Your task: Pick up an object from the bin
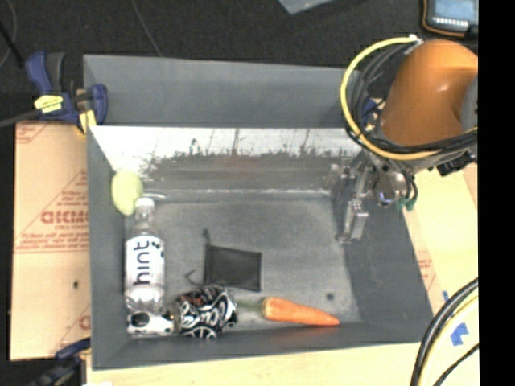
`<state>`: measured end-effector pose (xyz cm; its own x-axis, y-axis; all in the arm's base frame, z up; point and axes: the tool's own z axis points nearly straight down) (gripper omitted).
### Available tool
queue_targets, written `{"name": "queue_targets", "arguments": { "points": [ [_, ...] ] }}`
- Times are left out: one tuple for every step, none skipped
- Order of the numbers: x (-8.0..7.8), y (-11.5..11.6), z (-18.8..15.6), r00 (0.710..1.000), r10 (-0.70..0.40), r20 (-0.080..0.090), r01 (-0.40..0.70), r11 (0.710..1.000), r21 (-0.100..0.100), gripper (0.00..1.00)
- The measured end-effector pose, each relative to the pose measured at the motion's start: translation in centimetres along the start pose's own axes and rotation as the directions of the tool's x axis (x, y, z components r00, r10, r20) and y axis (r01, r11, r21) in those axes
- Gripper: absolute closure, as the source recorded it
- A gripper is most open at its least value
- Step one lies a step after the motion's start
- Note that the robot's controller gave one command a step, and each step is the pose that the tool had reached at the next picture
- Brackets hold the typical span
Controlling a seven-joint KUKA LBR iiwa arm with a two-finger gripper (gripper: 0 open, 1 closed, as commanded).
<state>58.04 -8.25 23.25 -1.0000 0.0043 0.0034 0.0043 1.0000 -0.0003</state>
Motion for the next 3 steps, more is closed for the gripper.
{"name": "queue_targets", "arguments": {
  "points": [
    [-0.1,0.0,-0.5,1.000,-0.002,0.008,0.002,1.000,0.001,0.00],
    [2.6,0.8,5.0,0.999,0.042,0.010,-0.042,0.999,0.001,0.00],
    [3.2,3.3,10.4,1.000,-0.007,0.012,0.007,1.000,0.002,0.00]
  ]
}}
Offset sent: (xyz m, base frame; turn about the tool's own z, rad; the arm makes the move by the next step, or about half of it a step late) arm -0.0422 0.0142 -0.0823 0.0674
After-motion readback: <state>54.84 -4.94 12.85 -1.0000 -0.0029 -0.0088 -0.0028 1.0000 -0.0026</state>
